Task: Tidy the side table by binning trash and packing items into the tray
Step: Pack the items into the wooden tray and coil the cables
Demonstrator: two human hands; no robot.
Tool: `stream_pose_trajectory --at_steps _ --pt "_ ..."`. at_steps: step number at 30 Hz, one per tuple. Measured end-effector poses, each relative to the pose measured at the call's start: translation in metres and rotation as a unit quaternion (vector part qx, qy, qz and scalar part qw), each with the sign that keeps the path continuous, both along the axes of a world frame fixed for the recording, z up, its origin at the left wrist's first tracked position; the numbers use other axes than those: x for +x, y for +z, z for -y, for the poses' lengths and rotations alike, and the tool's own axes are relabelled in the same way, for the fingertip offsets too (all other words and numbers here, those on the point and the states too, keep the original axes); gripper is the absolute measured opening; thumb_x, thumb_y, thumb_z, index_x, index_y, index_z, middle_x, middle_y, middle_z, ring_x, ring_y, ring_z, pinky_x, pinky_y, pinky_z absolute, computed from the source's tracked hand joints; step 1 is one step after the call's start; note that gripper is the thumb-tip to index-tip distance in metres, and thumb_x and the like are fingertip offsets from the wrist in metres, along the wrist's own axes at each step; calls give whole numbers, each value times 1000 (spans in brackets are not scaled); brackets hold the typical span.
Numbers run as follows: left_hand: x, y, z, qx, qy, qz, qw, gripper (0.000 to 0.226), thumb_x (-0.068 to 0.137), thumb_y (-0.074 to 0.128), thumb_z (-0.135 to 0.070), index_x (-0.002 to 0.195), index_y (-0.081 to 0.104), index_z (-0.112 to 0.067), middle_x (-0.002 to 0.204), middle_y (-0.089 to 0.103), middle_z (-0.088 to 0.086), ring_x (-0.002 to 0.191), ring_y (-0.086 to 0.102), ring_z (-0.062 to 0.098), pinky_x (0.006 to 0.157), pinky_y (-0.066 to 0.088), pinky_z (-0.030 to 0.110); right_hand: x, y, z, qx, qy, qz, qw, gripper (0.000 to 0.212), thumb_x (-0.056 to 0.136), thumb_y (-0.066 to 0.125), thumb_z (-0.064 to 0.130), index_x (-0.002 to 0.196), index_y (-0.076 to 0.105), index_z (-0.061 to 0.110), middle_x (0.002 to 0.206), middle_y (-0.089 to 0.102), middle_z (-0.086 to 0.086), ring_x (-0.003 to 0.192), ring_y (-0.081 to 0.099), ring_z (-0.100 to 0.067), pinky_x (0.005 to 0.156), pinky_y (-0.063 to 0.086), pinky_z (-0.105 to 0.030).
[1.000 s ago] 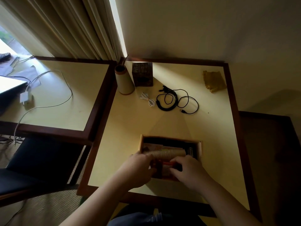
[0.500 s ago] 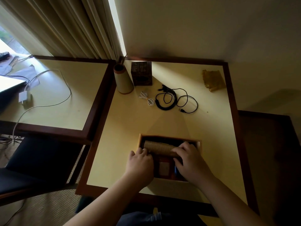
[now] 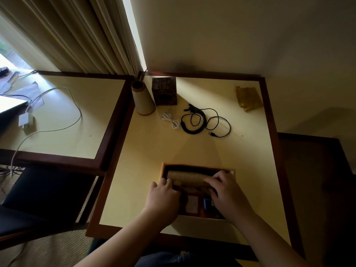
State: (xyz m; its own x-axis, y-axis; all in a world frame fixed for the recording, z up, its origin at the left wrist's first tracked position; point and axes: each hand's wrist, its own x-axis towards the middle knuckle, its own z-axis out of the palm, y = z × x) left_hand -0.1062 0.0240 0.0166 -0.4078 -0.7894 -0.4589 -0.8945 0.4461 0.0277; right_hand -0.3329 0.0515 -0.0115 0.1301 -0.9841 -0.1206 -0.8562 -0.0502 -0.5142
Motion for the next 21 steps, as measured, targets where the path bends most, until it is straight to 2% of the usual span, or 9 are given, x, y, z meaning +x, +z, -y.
stream_pose_trajectory --at_steps 3,5,7,10,12,16,18,21 --pt "0 3 0 -19 11 -20 1000 32 99 53 -37 129 62 -32 135 52 2 125 46 27 102 39 45 0 -1 4 -10 5 3 1000 31 100 62 19 129 69 26 108 48 8 100 47 -16 87 52 -34" --pt "3 3 2 -46 39 -77 995 27 99 53 -38 124 63 -35 134 56 -1 123 50 26 99 42 44 -1 -2 6 -25 5 -4 1000 28 99 64 19 124 72 27 104 50 7 96 49 -16 95 49 -39" --pt "7 -1 6 -71 60 -125 988 24 95 61 -38 119 64 -38 135 56 1 119 54 27 95 48 45 0 -1 9 -31 10 -11 999 27 98 66 19 122 74 27 102 51 6 94 50 -20 94 48 -43" --pt "13 -13 12 -89 74 -158 981 32 85 75 -36 115 65 -44 129 55 2 108 55 27 84 53 42 1 5 14 -2 19 2 1000 28 100 63 20 126 72 28 106 50 5 97 45 -17 78 48 -30" --pt "17 -19 16 -91 72 -175 978 38 83 78 -34 116 66 -46 124 56 0 104 54 28 79 54 42 -1 9 20 0 35 16 999 26 100 63 23 124 73 27 105 50 7 95 47 -12 75 45 -25" --pt "22 -23 20 -89 61 -189 976 44 77 81 -31 118 69 -44 117 59 -2 97 56 26 73 53 41 -9 22 45 -42 18 46 998 22 95 67 22 115 76 23 92 51 12 83 47 -3 68 38 -14" --pt "22 -23 19 -87 65 -193 975 44 78 79 -31 119 69 -44 119 59 -1 98 56 26 74 53 43 -11 28 66 -52 2 54 997 22 96 67 19 116 74 23 90 52 13 82 49 0 68 42 -13" --pt "22 -25 17 -88 76 -200 973 40 82 75 -32 119 68 -44 124 58 -1 100 56 26 77 53 43 -9 28 104 -31 5 46 998 26 97 65 20 123 70 24 96 55 10 85 53 -3 73 49 -19"
